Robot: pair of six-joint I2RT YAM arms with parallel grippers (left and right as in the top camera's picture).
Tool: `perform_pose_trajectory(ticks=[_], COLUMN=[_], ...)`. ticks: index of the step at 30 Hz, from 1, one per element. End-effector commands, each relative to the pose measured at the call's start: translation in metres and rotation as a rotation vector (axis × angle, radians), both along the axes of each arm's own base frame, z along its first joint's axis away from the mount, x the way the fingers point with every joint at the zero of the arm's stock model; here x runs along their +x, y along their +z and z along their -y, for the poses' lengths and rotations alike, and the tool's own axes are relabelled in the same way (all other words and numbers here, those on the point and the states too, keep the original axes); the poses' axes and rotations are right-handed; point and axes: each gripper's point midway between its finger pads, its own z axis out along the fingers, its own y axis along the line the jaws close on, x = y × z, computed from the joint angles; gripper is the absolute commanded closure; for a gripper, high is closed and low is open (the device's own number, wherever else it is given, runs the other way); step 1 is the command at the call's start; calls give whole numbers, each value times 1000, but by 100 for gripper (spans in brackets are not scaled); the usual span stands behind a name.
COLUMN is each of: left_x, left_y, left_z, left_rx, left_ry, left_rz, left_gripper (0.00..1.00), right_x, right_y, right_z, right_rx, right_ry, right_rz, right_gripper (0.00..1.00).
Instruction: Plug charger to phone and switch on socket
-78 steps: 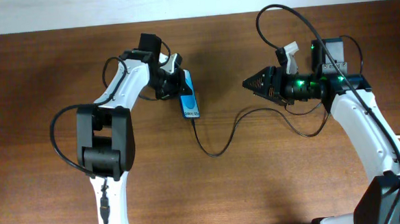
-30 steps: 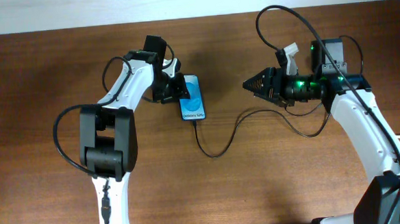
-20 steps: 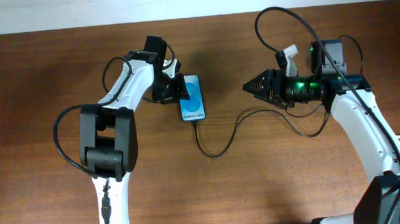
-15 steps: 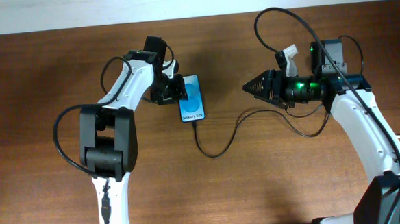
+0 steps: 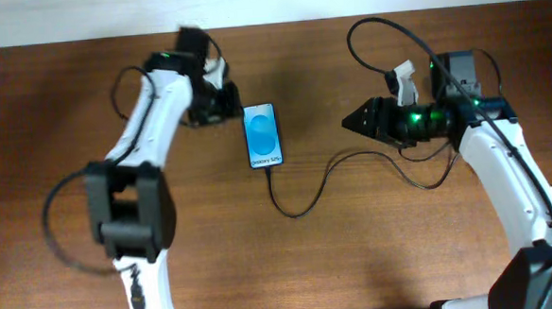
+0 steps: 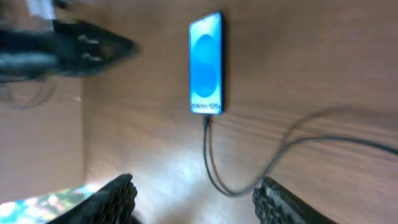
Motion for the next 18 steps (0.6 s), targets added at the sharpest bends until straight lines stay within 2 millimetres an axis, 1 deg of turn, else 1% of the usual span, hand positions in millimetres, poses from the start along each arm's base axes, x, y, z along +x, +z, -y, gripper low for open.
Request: perform_pose_trajectory(ticks=[1, 2, 4, 5, 6, 7, 8, 9, 10, 12, 13, 14, 15, 18], left_x=[6, 3, -4, -9, -15, -18, -20, -23, -27, -34, -38, -40, -40, -41], left_y=[115, 132, 152, 162, 172, 175, 178, 179, 178, 173, 169, 167, 165, 165], left_z=[-20, -25, -31, -35, -39, -41, -45, -47, -50, -51, -51, -52, -52, -52], left_rx=[-27, -31, -35, -36, -36, -33, -28, -19, -12, -7, -3, -2, -1, -1], left_ry=[26, 35, 46, 52, 60, 64, 71, 78, 83, 83, 83, 82, 82, 82], left_rz=[266, 300, 337, 352, 365, 368, 369, 366, 354, 319, 293, 281, 275, 273], left_gripper=[50, 49, 48, 44, 44, 39, 37, 21, 1, 0, 1, 0, 1, 1], right_x=[7, 5, 3, 2, -1, -3, -7, -10, -14, -20, -25, -28, -33, -43], right_y=[54, 65, 83, 92, 108, 115, 126, 133, 144, 157, 167, 171, 175, 179], right_z=[18, 23, 35, 42, 53, 59, 69, 76, 85, 99, 113, 122, 136, 167], right_rx=[-152, -190, -265, -307, -370, -398, -432, -453, -475, -502, -517, -527, -532, -542], right_ry=[3, -4, -33, -54, -90, -109, -138, -160, -185, -214, -252, -281, -325, -424], right_rz=[175, 190, 207, 211, 215, 216, 217, 218, 224, 235, 238, 234, 226, 205], right_gripper=[34, 33, 31, 30, 27, 25, 25, 24, 24, 24, 23, 23, 24, 23])
